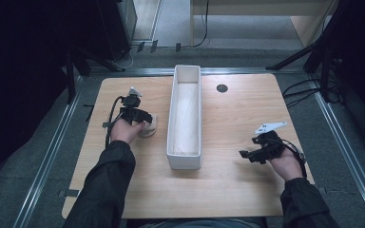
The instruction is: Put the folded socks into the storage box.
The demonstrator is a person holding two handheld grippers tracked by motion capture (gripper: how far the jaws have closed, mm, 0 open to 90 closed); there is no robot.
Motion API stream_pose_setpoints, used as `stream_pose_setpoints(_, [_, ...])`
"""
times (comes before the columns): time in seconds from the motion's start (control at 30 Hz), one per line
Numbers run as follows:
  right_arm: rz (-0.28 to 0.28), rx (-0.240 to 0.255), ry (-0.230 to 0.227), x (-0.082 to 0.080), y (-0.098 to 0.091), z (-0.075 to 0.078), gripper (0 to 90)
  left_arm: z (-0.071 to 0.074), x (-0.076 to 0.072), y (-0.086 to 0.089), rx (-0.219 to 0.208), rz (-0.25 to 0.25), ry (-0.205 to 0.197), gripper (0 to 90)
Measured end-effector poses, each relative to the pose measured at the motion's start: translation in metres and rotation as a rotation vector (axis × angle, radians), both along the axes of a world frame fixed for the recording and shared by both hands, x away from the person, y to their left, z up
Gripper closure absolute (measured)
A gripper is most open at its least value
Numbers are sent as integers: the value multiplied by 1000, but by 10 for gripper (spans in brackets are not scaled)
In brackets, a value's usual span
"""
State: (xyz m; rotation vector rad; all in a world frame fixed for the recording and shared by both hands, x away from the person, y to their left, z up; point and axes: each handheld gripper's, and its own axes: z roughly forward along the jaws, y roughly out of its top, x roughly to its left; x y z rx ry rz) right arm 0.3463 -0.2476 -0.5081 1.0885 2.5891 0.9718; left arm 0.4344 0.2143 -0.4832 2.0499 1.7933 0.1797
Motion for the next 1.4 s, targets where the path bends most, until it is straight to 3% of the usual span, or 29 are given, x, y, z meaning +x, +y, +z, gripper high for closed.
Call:
stream_pose_setpoints(0.2, [1,0,2,0,0,0,205,-7,4,-8,20,0,5,374])
stream_pose_setpoints(0.33, [0,0,6,0,0,0,205,-14,5,-13,61,-7,3,357])
stream_pose_setpoints(0.73, [2,0,7,0,0,-1,206,-24,4,-16,89,-19,-15,368])
stream_pose_setpoints(0.93, [8,-4,10,0,0,-2,206,-26,2,-24,185,-42,-24,435])
stream_pose_setpoints(1.03, [8,-4,10,0,0,-2,206,-26,2,-25,194,-41,-23,449])
stream_pose_setpoints(1.2, [11,-5,12,0,0,-2,206,-24,6,-22,181,-33,11,514])
stream_pose_setpoints(1.4, [11,-7,18,0,1,-2,206,-21,14,-22,199,-27,78,615])
